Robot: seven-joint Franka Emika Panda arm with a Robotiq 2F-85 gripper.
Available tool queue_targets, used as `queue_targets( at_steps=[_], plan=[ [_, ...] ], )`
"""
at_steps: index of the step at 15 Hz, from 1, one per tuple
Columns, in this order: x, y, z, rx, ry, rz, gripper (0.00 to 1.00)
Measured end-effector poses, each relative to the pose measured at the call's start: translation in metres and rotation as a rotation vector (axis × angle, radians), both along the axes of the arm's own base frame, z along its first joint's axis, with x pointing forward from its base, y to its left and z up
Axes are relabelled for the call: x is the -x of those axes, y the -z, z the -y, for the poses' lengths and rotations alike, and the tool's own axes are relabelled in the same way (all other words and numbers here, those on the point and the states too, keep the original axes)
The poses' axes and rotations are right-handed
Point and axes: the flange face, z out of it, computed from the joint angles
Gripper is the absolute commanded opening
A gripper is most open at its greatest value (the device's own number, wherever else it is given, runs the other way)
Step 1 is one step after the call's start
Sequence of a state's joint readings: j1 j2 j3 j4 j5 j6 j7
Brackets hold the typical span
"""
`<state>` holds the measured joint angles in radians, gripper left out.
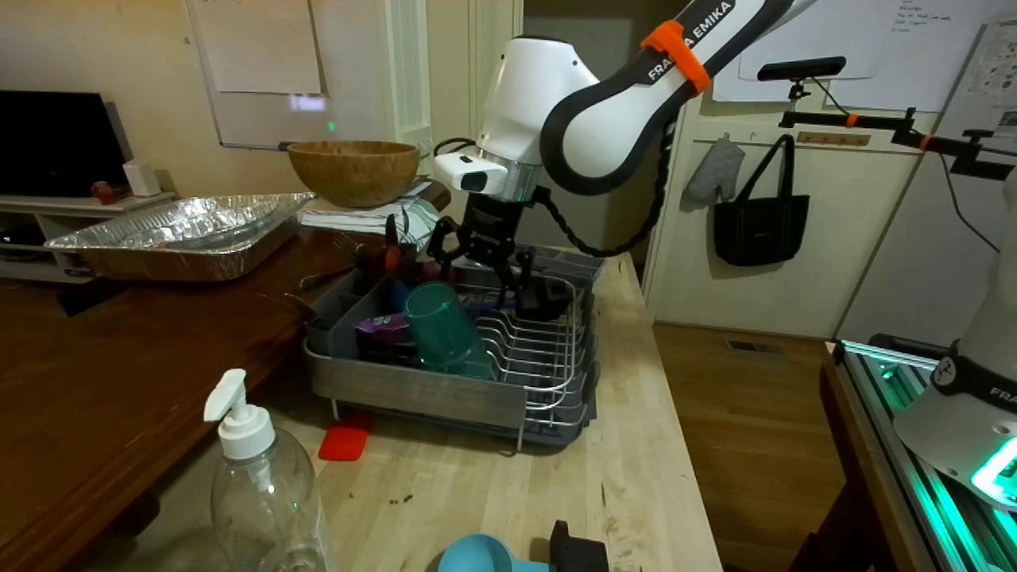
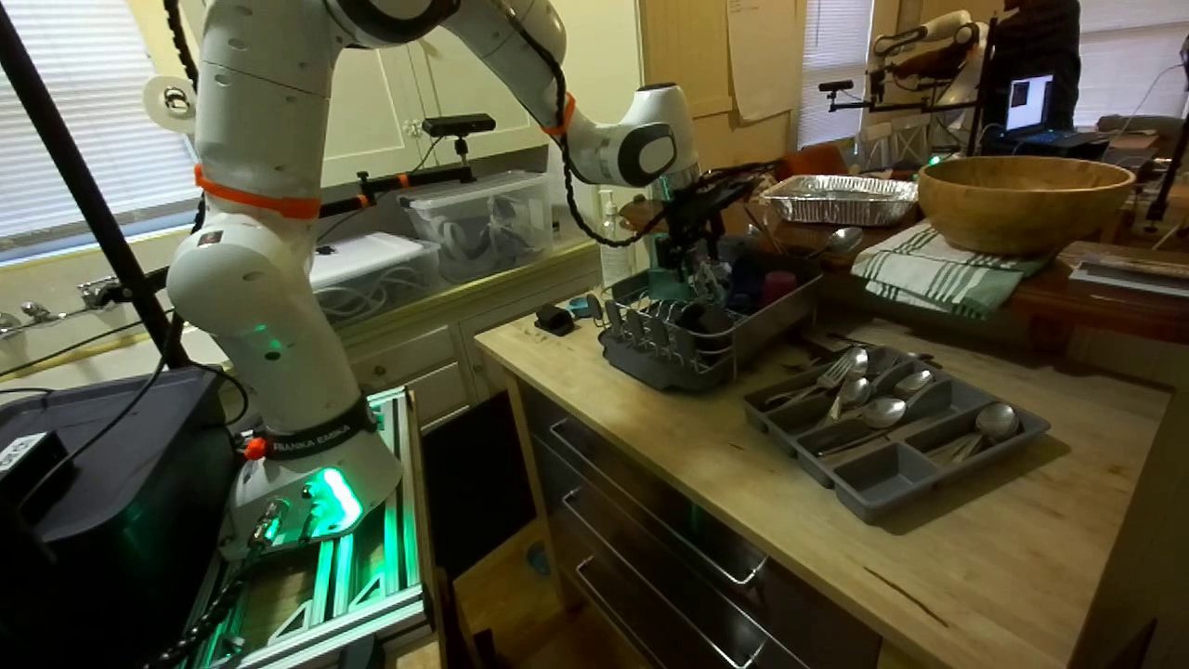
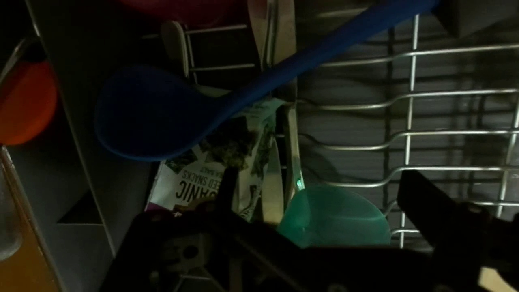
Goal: Put the green cup upside down then remove the sachet from the dish rack and put it on the right side of the counter.
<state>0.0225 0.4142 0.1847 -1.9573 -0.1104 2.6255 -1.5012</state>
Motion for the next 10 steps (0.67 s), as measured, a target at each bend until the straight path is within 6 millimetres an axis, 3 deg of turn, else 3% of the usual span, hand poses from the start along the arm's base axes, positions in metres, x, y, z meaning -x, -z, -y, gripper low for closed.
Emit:
queue_targets(
  at_steps=[5,10],
  plan=[
    [-0.026,0.008,-0.005,-0.010,-0.008,-0.009,1.00],
    [-0.029,0.011,-0.008,-0.010,-0.011,-0.005,1.00]
  ],
)
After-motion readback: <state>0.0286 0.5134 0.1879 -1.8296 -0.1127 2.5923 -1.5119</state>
